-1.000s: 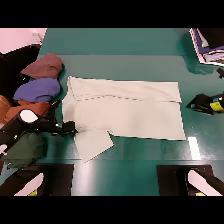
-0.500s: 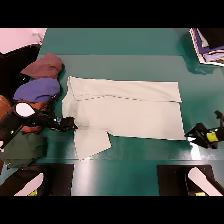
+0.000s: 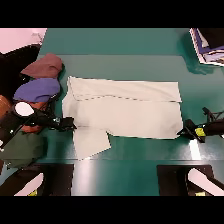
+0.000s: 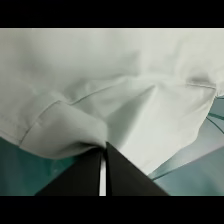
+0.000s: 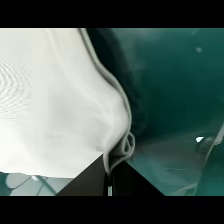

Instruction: Fold the shirts.

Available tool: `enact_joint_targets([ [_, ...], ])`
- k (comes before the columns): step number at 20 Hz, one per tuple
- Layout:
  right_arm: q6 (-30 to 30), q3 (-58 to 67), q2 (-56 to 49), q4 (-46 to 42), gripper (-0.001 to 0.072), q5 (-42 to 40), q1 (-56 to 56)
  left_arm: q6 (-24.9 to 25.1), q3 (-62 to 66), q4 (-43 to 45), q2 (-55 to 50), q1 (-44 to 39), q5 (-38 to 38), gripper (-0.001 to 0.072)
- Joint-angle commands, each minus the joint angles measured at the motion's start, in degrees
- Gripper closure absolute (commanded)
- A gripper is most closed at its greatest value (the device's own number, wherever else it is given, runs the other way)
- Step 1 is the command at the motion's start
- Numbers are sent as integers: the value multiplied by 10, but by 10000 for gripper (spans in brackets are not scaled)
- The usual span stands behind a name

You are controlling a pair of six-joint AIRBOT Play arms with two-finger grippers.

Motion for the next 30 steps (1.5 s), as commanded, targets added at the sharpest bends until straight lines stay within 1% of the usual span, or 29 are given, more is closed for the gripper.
enact_joint_targets([
  [1, 0, 31, 14, -49, 697, 43, 36, -24, 12, 59, 31, 0, -49, 681],
  [2, 0, 39, 34, -73, 697, 66, 41, -37, 12, 80, 57, 0, -62, 681],
  [4, 0, 57, 88, -118, 697, 125, 44, -57, 12, 105, 108, 0, -126, 681],
  [6, 0, 71, 151, -148, 697, 175, 40, -71, 12, 89, 156, 0, -203, 681],
  [7, 0, 77, 181, -151, 697, 189, 37, -83, 13, 76, 174, 0, -229, 680],
  [8, 0, 85, 207, -153, 697, 197, 35, -96, 19, 69, 183, 0, -245, 680],
  [9, 1, 96, 225, -152, 697, 199, 36, -104, 33, 70, 183, 0, -245, 680],
  [10, 1, 108, 233, -151, 698, 198, 36, -103, 47, 70, 183, 0, -226, 681],
  [12, 1, 134, 214, -144, 698, 187, 41, -97, 74, 88, 177, 0, -148, 680],
  [13, 1, 151, 186, -131, 698, 171, 52, -90, 89, 100, 161, 0, -103, 680],
  [15, 2, 189, 118, -121, 698, 123, 86, -73, 118, 106, 106, 0, -38, 680],
  [17, 6, 237, 40, -120, 697, 85, 121, -42, 147, 107, 30, 0, 7, 680],
  [19, 6, 295, -44, -105, 697, 64, 152, -22, 180, 112, -55, 0, 39, 679],
  [22, 5, 369, -148, -34, 695, 41, 165, -23, 224, 112, -153, 0, 91, 679],
  [24, 5, 412, -200, 3, 694, 38, 165, -23, 243, 112, -188, 0, 120, 678],
  [25, 5, 430, -220, 16, 629, 41, 163, -23, 250, 112, -196, 0, 124, 625],
  [26, 3, 447, -237, 26, 445, 45, 160, -24, 254, 111, -198, 0, 124, 352],
  [27, -12, 457, -247, 40, 400, 45, 154, -29, 260, 111, -198, 0, 122, 152],
  [29, -38, 460, -254, 63, 396, 49, 131, -28, 285, 111, -198, 0, 94, 166],
  [30, -54, 452, -251, 68, 363, 63, 112, -27, 302, 110, -198, 0, 68, 165],
])
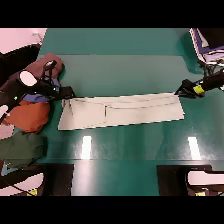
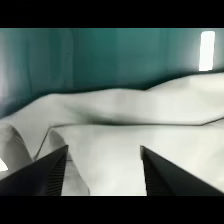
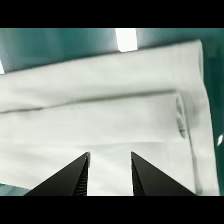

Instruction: Fold the shirts.

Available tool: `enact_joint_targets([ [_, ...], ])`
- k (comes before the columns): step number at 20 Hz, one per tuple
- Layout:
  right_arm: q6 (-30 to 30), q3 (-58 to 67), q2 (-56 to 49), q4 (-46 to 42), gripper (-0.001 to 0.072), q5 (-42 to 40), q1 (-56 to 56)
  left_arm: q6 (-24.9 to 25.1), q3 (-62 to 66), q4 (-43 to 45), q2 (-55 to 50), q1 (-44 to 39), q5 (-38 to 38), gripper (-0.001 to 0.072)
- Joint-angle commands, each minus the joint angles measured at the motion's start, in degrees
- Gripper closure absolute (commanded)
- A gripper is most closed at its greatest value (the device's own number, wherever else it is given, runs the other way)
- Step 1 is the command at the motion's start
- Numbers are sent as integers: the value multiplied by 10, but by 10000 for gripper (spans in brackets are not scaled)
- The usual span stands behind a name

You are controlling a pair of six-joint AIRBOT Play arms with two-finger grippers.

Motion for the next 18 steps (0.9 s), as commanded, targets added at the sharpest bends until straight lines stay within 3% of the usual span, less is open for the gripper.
enact_joint_targets([
  [1, -49, -1, -17, 42, 299, 28, -47, 0, 47, -1, -12, 0, -49, 166],
  [2, -61, -19, -12, 42, 283, 42, -72, 0, 57, -7, -12, 0, -65, 167],
  [3, -70, -38, -10, 42, 212, 46, -97, 0, 60, -17, -12, 0, -70, 179],
  [5, -85, -76, -12, 42, 179, 41, -146, 6, 59, -48, -12, 0, -68, 672],
  [9, -138, -110, -53, 64, 181, 42, -182, 15, 59, -107, -12, -3, -54, 671],
  [12, -146, -110, -92, 96, 185, 30, -148, 13, 58, -107, -12, -37, -32, 679],
  [13, -154, -110, -100, 108, 217, 24, -131, 10, 58, -106, -14, -52, -22, 679],
  [15, -163, -110, -107, 129, 367, 8, -99, -11, 56, -106, -19, -85, 5, 679],
  [17, -173, -103, -102, 136, 617, 2, -78, -31, 57, -106, -38, -122, 36, 680],
  [18, -174, -93, -96, 137, 666, 10, -72, -31, 58, -110, -53, -141, 52, 679],
])
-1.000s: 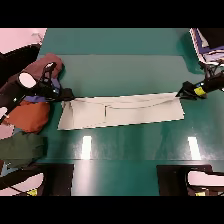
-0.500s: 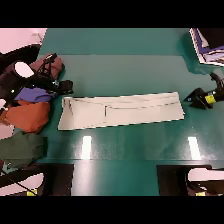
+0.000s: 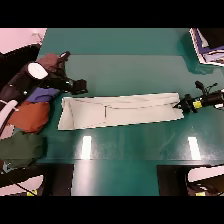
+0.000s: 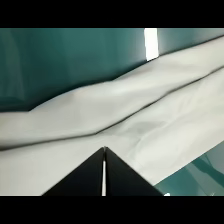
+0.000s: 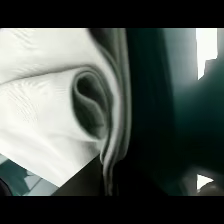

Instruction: Fold the shirts.

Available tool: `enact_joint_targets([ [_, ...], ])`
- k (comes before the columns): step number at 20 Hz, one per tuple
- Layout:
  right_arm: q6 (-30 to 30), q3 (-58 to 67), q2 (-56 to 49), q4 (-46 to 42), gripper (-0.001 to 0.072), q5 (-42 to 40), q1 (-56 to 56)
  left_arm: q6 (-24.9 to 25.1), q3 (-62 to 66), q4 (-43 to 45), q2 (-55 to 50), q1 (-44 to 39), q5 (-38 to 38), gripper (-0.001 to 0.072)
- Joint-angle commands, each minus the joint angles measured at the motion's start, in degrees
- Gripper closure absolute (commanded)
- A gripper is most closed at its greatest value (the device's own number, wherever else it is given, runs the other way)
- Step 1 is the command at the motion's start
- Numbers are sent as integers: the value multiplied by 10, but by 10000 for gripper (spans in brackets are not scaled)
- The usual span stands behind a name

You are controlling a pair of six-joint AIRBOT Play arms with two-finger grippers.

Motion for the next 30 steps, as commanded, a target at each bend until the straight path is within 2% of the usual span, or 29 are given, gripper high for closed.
enact_joint_targets([
  [1, -15, 24, 13, 21, 696, 9, 31, -20, 6, -17, -40, -62, 56, 680],
  [5, 9, 94, 94, 50, 698, 54, 57, -19, 64, -37, -141, -123, 57, 680],
  [9, 28, 161, 169, 137, 698, 63, 121, -19, 133, -70, -225, -171, 53, 680],
  [15, 59, 249, 185, 156, 698, 59, 246, -19, 166, -81, -272, -197, 52, 680],
  [20, 68, 262, 185, 156, 698, 30, 318, -14, 167, -66, -273, -195, 42, 680],
  [24, 68, 262, 185, 157, 697, 1, 363, -15, 178, -17, -235, -141, -17, 680],
  [30, 67, 262, 159, 156, 696, -122, 513, -13, 178, 84, -49, 52, -66, 679],
])
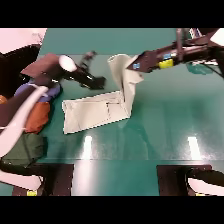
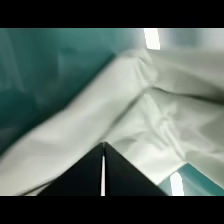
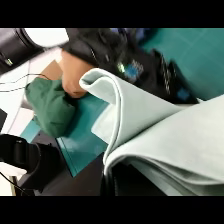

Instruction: Fold the shirts.

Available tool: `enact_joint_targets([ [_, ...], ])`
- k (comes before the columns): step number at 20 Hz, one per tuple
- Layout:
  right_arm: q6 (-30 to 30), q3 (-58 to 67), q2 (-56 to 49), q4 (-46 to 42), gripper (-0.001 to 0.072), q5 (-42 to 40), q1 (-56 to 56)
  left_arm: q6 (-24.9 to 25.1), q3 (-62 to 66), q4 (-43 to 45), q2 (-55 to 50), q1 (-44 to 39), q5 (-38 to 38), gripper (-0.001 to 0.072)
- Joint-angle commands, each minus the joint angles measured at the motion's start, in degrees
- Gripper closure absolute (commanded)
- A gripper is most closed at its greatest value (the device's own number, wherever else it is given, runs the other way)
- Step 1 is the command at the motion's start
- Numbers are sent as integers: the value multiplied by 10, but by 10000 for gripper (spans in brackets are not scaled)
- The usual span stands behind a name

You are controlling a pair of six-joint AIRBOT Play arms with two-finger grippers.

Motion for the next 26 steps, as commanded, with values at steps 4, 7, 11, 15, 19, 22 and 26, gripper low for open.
enact_joint_targets([
  [4, -26, 15, -101, 0, 693, -164, 209, 16, 1, 82, 187, 197, -30, 679],
  [7, -35, 84, -186, -5, 342, -189, 277, 16, 1, 83, 225, 254, -52, 679],
  [11, -14, 158, -247, -7, 286, -79, 267, 36, 0, 85, 231, 270, -95, 679],
  [15, 1, 69, -203, -41, 286, -13, 166, 39, 0, 82, 231, 270, -119, 679],
  [19, 21, -90, -128, -125, 286, -10, 30, 42, 0, 81, 231, 270, -129, 679],
  [22, 22, -175, -107, -121, 147, -31, -70, 42, 0, 80, 231, 270, -128, 679],
  [26, 20, -205, -157, -71, 128, -48, -106, 42, 0, 78, 230, 269, -123, 679],
])
